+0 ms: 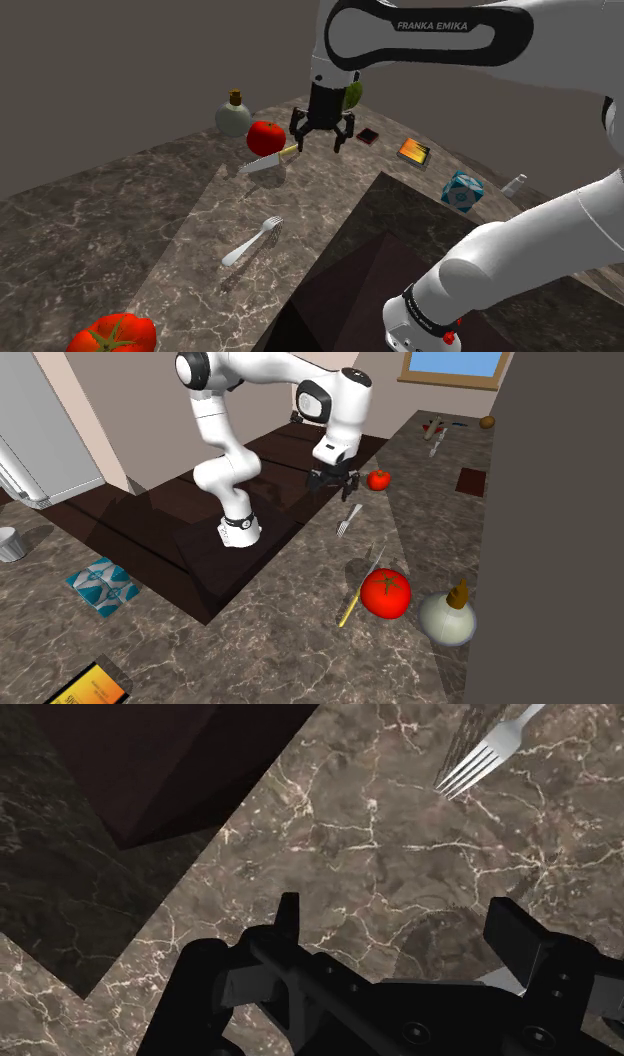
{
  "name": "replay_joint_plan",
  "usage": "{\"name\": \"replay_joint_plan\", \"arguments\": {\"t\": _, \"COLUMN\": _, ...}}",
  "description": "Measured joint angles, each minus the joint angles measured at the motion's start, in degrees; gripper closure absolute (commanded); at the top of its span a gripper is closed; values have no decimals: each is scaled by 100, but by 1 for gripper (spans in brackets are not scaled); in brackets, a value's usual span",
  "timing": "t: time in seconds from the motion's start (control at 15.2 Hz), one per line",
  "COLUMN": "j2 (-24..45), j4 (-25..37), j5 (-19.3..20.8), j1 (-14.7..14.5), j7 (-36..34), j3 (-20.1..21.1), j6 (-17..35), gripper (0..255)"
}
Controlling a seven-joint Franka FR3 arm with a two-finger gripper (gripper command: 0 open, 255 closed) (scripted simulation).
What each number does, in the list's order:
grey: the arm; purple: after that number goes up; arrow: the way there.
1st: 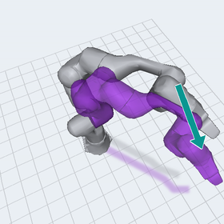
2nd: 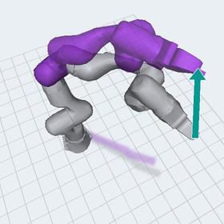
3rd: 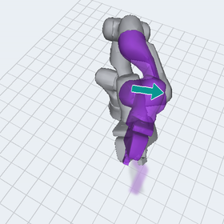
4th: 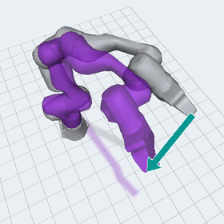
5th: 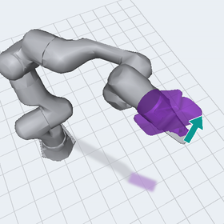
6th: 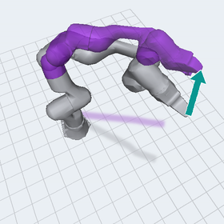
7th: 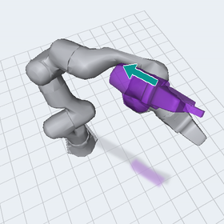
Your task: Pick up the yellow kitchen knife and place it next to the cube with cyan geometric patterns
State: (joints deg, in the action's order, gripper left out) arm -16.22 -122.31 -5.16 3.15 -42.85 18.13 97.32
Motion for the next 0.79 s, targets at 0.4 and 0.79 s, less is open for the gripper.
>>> {"name": "replay_joint_plan", "arguments": {"t": 0.4, "j2": 1727, "j4": 1274, "j5": 660, "j1": 27, "j7": -1906, "j3": 443, "j6": -36, "gripper": 0}}
{"name": "replay_joint_plan", "arguments": {"t": 0.79, "j2": 3511, "j4": 2949, "j5": 1348, "j1": -265, "j7": -3500, "j3": 356, "j6": -525, "gripper": 0}}
